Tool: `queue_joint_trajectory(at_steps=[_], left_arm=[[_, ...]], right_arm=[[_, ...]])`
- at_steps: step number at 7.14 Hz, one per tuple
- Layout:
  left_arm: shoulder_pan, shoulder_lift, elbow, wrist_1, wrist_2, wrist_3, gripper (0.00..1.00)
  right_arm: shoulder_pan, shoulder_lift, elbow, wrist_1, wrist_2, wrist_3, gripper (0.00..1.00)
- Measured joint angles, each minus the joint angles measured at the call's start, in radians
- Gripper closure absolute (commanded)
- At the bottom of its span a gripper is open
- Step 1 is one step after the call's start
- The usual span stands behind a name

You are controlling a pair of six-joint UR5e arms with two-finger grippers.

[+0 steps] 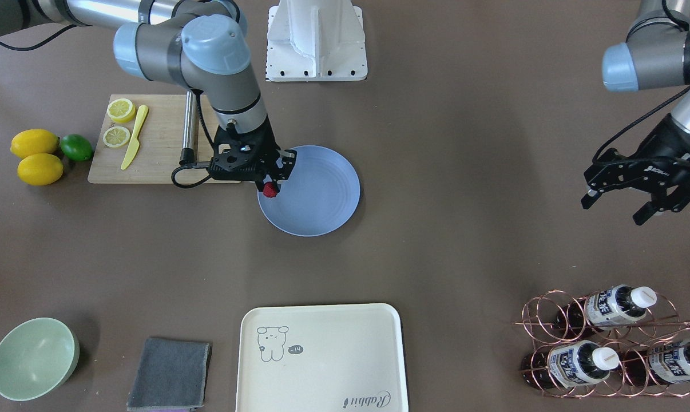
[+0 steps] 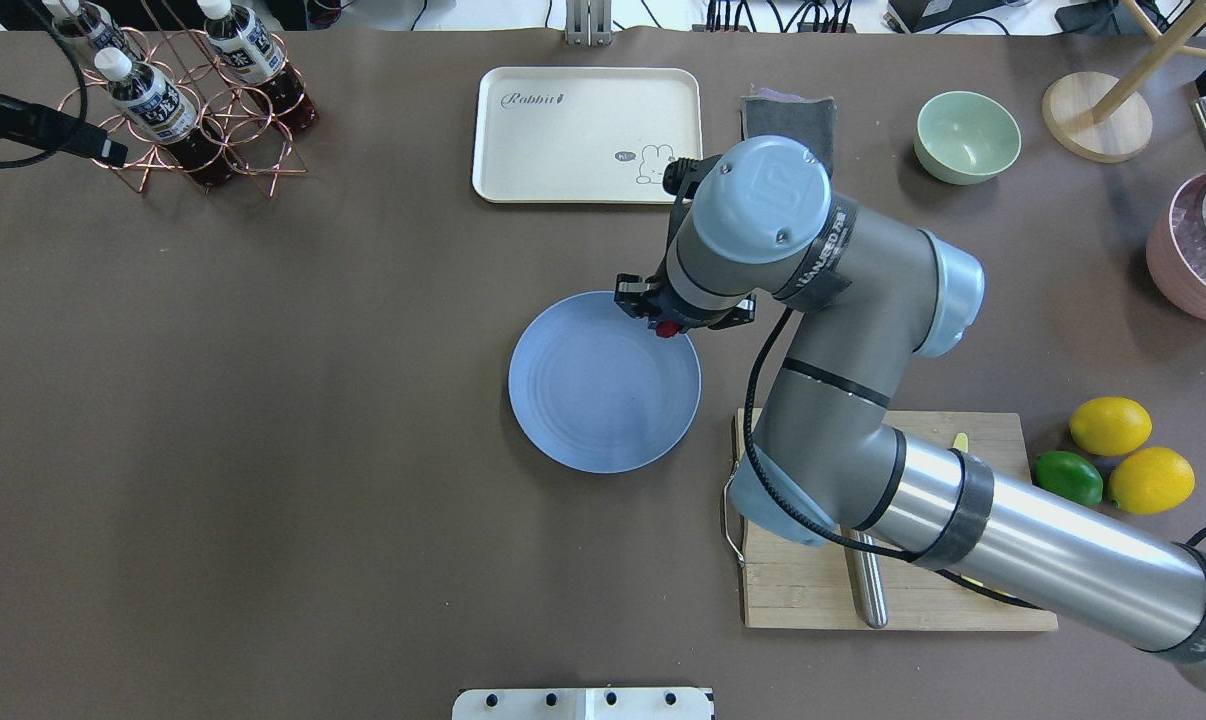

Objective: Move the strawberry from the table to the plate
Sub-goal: 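Carry the strawberry over the blue plate and lower it with the right gripper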

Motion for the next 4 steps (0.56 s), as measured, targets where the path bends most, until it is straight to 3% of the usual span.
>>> queue_joint_trajectory(at_steps=[2, 4], left_arm=[[-0.051, 0.075, 0.003, 0.000, -0.037, 0.076, 0.02], [-0.065, 0.090, 0.013, 0.001, -0.037, 0.094, 0.02]], right_arm=[[-0.042, 0.056, -0.063, 0.001, -0.048, 0.006, 1.00], [-0.063, 0.078, -0.148, 0.075, -0.075, 0.007, 1.00]])
